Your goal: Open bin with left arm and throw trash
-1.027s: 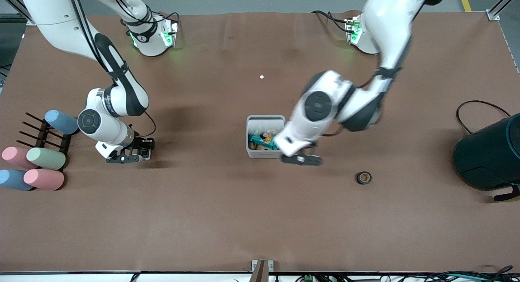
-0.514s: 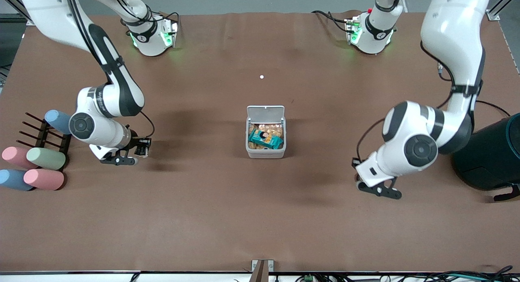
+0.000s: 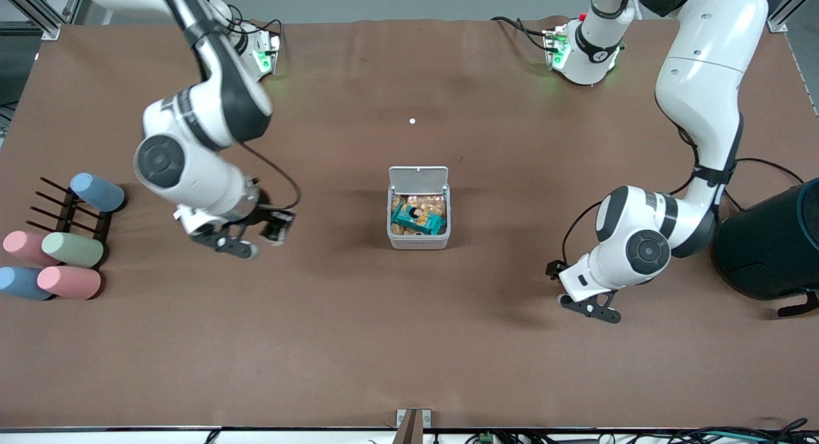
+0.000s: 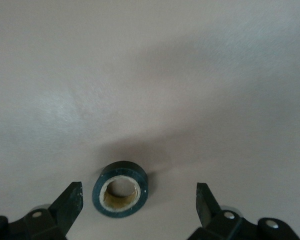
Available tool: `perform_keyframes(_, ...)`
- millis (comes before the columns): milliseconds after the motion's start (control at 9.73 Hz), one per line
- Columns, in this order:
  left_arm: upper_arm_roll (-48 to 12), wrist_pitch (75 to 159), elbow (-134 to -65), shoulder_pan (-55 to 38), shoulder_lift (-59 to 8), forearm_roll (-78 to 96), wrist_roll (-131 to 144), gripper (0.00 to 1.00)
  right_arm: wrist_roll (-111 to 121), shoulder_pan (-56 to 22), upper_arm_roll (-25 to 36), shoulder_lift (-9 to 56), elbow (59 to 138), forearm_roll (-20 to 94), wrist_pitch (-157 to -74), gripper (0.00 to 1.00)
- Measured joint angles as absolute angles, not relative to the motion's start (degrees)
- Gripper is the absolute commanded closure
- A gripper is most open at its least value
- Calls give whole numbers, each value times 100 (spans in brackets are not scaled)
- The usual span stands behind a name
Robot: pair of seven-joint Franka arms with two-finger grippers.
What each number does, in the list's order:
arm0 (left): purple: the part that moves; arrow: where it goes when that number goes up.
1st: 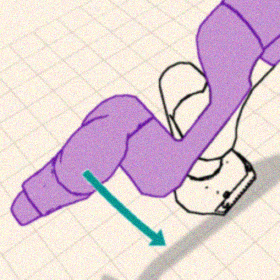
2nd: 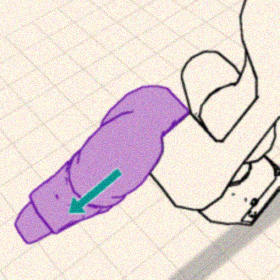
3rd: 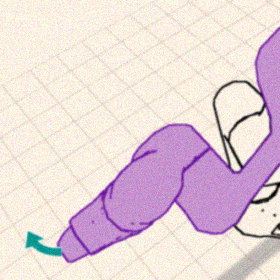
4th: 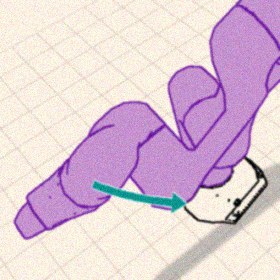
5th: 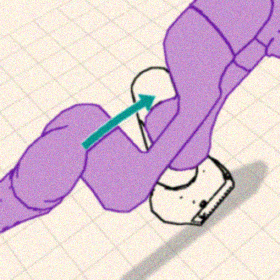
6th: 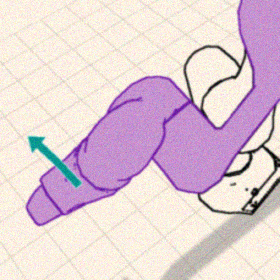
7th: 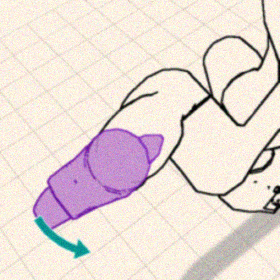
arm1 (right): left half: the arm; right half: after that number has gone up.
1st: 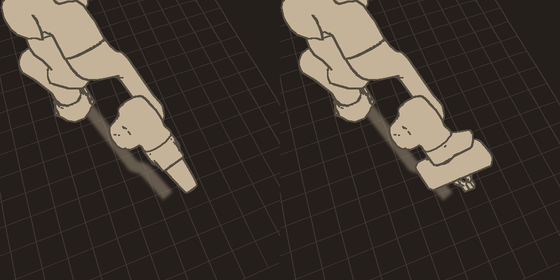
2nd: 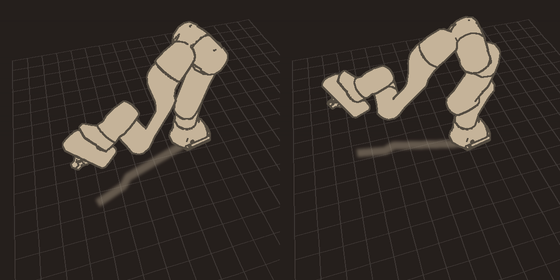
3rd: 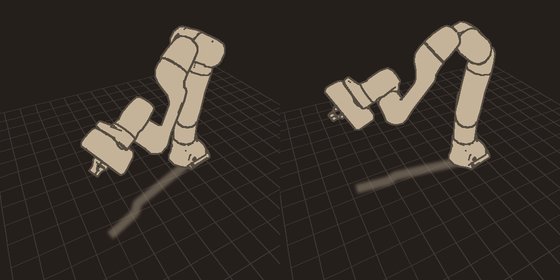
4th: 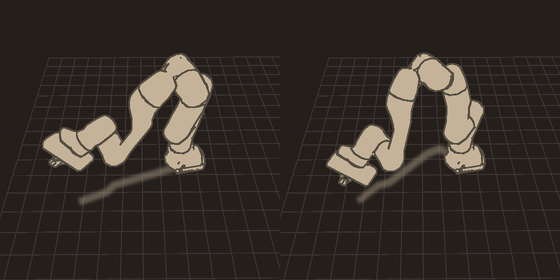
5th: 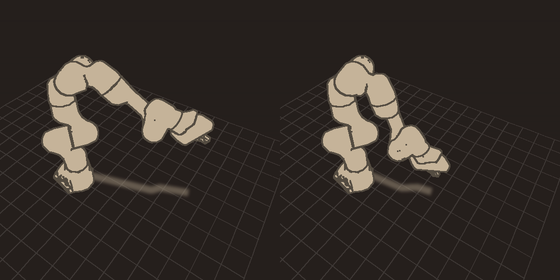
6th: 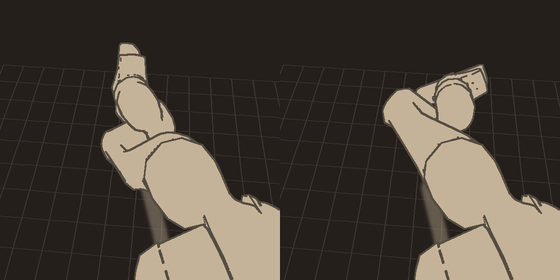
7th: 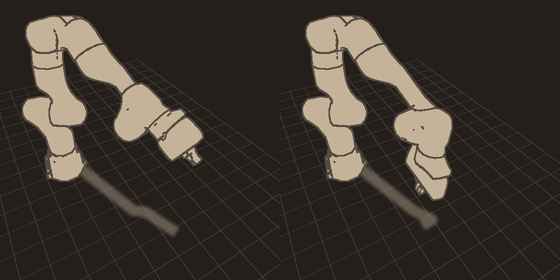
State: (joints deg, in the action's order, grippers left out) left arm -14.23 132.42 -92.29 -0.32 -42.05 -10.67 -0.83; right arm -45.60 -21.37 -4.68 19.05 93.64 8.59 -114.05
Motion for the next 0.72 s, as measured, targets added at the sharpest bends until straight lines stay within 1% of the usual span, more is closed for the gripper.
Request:
perform_keyframes(205, -1415, 13729, -9628, 87, -4248, -1069, -157, 0, -5698, -2805, -467, 2219, 8921, 874, -11863, 100)
perform_keyframes(308, -1414, 13761, -9677, 111, -4247, -1069, -187, 13, -6020, -3069, -464, 2400, 8829, 874, -12154, 100)
perform_keyframes(411, -1413, 13762, -9681, 143, -4245, -1103, -204, 60, -6161, -3302, -460, 2571, 8782, 874, -12395, 99)
perform_keyframes(514, -1413, 13765, -9682, 178, -4245, -1181, -225, 85, -6201, -3487, -457, 2724, 8754, 874, -12488, 99)
perform_keyframes(616, -1414, 13768, -9682, 195, -4244, -1230, -227, 97, -6206, -3626, -454, 2858, 8746, 873, -12503, 99)
perform_keyframes(719, -1418, 13770, -9682, 195, -4234, -1231, -227, 100, -6205, -3749, -452, 2991, 8744, 848, -12499, 99)
